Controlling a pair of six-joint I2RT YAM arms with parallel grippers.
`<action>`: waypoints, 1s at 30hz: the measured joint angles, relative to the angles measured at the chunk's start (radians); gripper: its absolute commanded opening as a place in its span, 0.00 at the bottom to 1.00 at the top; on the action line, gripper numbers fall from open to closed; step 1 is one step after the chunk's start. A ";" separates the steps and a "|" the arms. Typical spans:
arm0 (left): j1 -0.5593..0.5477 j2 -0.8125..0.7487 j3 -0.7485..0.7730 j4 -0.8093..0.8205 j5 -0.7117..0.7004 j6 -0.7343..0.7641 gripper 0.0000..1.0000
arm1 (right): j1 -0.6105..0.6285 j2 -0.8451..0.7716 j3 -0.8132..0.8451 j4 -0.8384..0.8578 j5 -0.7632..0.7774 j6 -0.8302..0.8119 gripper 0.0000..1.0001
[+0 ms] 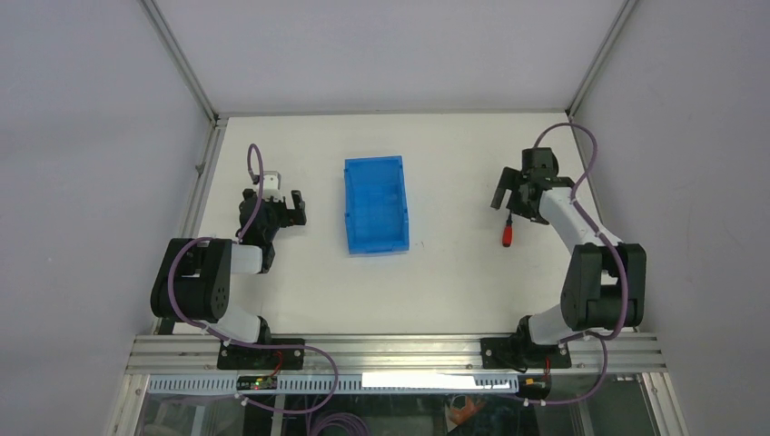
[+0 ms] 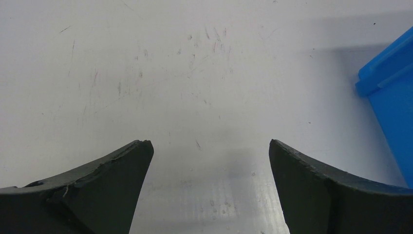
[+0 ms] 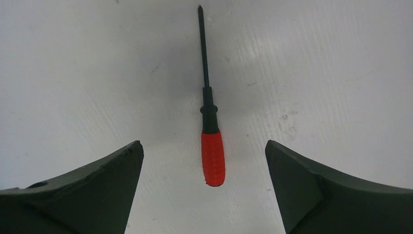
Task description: Put the screwdriver in the bin
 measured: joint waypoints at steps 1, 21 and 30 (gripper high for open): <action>0.000 0.000 0.000 0.000 0.000 0.000 0.99 | 0.000 0.010 -0.009 -0.003 0.004 0.000 0.99; 0.000 0.000 0.000 0.000 0.000 0.000 0.99 | 0.000 0.171 -0.039 -0.050 0.029 0.032 0.03; 0.000 0.000 0.000 0.000 0.000 0.000 0.99 | 0.053 0.047 0.204 -0.232 0.061 -0.013 0.02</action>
